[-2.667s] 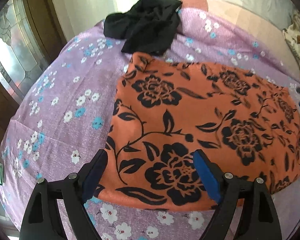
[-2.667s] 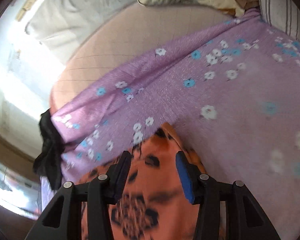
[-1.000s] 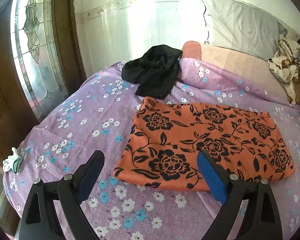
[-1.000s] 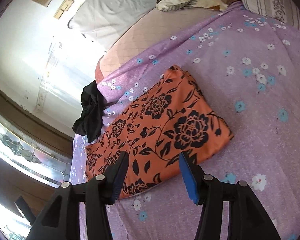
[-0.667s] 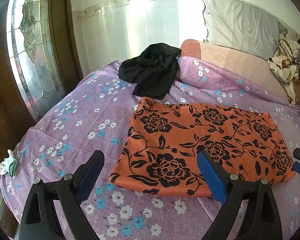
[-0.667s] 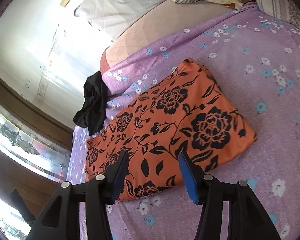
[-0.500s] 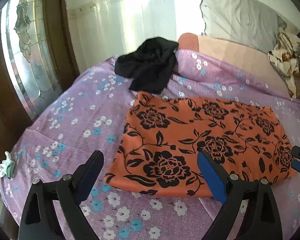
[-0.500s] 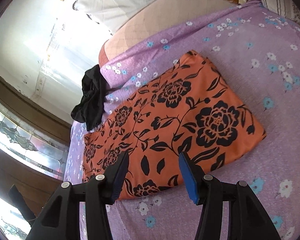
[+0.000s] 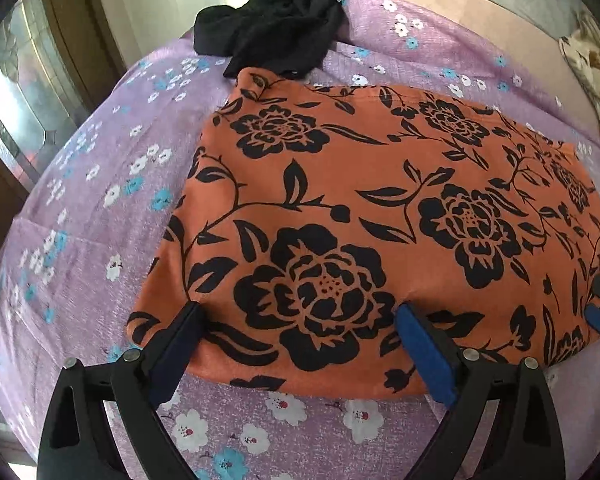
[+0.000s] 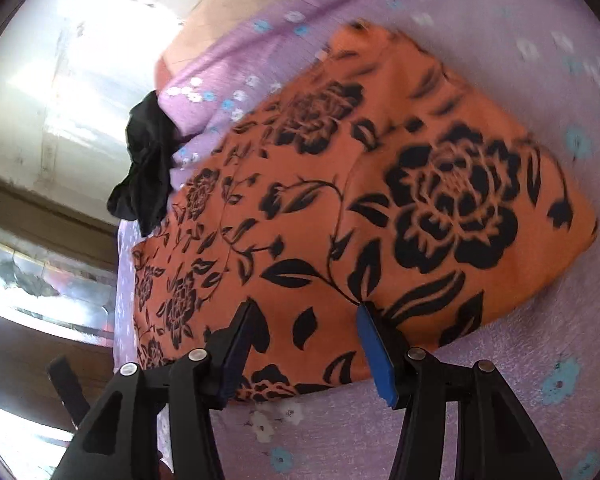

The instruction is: Fold small clothes

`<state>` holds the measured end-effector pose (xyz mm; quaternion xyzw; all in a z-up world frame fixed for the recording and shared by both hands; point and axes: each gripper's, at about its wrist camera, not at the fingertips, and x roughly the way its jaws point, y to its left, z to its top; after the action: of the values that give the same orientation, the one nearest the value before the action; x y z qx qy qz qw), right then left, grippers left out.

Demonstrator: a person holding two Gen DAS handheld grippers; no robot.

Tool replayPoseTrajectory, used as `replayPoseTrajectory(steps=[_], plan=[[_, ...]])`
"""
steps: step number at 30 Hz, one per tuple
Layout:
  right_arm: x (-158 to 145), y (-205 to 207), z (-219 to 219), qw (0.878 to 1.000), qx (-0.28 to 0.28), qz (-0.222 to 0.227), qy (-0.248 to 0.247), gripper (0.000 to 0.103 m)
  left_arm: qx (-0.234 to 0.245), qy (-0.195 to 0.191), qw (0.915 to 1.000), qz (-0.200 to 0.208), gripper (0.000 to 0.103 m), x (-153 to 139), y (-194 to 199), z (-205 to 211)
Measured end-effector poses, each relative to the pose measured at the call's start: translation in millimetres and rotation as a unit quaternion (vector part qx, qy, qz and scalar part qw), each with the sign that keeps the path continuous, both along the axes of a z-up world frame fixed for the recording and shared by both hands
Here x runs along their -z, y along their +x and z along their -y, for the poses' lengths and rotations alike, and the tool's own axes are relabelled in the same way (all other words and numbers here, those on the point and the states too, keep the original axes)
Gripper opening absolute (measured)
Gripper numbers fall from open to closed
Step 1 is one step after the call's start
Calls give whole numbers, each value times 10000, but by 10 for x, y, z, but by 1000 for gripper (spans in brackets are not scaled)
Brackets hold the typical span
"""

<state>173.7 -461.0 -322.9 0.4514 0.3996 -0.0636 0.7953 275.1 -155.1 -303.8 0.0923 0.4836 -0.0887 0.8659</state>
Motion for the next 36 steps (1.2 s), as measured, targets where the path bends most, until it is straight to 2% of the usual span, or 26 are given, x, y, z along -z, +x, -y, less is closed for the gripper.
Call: replayPoseTrajectory(steps=[6, 16, 21, 25, 33, 36], plan=[[-196, -173, 78, 9998, 52, 194, -29, 57, 26, -156, 9995, 284, 96, -183, -104, -58], [-302, -807, 661, 9950, 930, 324, 162, 60, 111, -285, 9972, 681, 96, -396, -298, -197], [-395, -929, 654, 9947, 899, 462, 173, 60, 378, -359, 9951, 836, 96, -517, -580, -148], [-379, -993, 601, 9958, 807, 397, 174, 60, 482, -809, 9943, 506, 96, -504, -717, -186], [-305, -1047, 546, 9960, 790, 304, 282, 63, 203, -994, 9947, -153, 96, -248, -751, -281], [-216, -974, 503, 9953, 742, 262, 561, 63, 12, -1290, 9903, -513, 96, -154, -684, -368]])
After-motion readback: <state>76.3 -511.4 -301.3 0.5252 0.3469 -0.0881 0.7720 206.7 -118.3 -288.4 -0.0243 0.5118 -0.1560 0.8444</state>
